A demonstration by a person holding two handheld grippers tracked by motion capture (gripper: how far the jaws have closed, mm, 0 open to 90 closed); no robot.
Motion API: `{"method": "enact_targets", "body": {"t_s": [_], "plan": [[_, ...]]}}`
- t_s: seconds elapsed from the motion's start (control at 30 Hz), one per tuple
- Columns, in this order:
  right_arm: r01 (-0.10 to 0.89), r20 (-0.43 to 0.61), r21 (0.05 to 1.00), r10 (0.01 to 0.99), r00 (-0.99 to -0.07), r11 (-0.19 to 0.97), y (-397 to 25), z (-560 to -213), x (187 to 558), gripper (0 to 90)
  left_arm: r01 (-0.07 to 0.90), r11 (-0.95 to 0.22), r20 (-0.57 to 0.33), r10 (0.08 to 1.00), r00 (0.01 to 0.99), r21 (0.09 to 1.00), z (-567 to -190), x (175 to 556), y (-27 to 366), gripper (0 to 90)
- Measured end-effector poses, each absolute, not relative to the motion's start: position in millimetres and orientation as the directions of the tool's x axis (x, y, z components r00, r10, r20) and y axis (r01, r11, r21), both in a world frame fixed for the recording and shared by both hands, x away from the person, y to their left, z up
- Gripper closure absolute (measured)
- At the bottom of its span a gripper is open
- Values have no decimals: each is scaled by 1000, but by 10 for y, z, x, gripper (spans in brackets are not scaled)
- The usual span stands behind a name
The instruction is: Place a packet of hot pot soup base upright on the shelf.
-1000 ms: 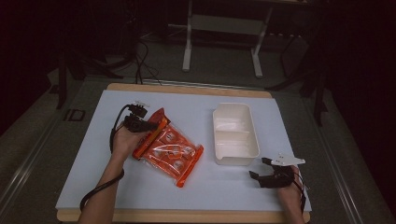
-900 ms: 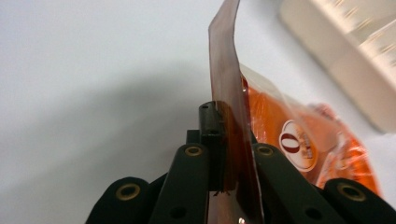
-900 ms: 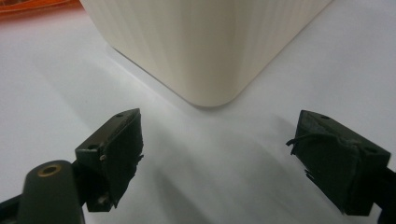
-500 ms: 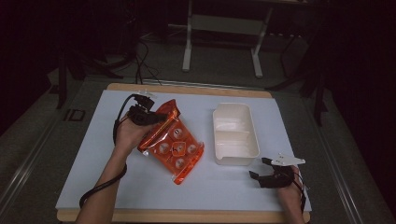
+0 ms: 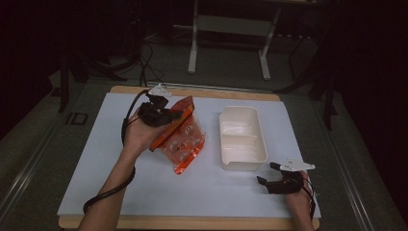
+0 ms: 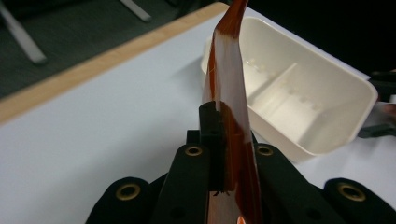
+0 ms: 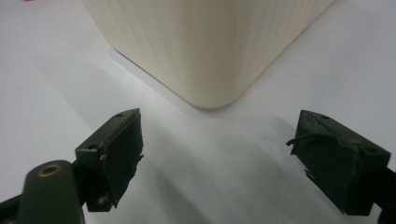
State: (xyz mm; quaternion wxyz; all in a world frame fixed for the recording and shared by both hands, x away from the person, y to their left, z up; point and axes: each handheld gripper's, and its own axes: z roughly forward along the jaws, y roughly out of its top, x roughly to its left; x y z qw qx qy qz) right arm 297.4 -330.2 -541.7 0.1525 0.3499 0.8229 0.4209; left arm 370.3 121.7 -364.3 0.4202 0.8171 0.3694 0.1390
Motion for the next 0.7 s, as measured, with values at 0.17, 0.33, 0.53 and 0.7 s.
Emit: {"method": "enact_targets", "body": {"t_s": [0.17, 0.33, 0.53, 0.7], "plan": [[446, 45, 802, 703, -710, 399, -3306, -5416, 2973, 156, 460, -380, -53, 723, 689, 803, -3564, 3674, 1159, 900], [443, 44, 803, 701, -711, 399, -3306, -5416, 2973, 156, 449, -373, -44, 728, 684, 812, -3506, 3681, 1128, 900], [443, 44, 803, 702, -711, 398, -3306, -5416, 2973, 156, 438, -368, -43, 724, 688, 820, -3446, 3706, 1076, 900], [442, 45, 805, 701, -711, 397, -3308, -5416, 2973, 156, 429, -372, -38, 717, 696, 823, -3390, 3743, 1039, 900]]}}
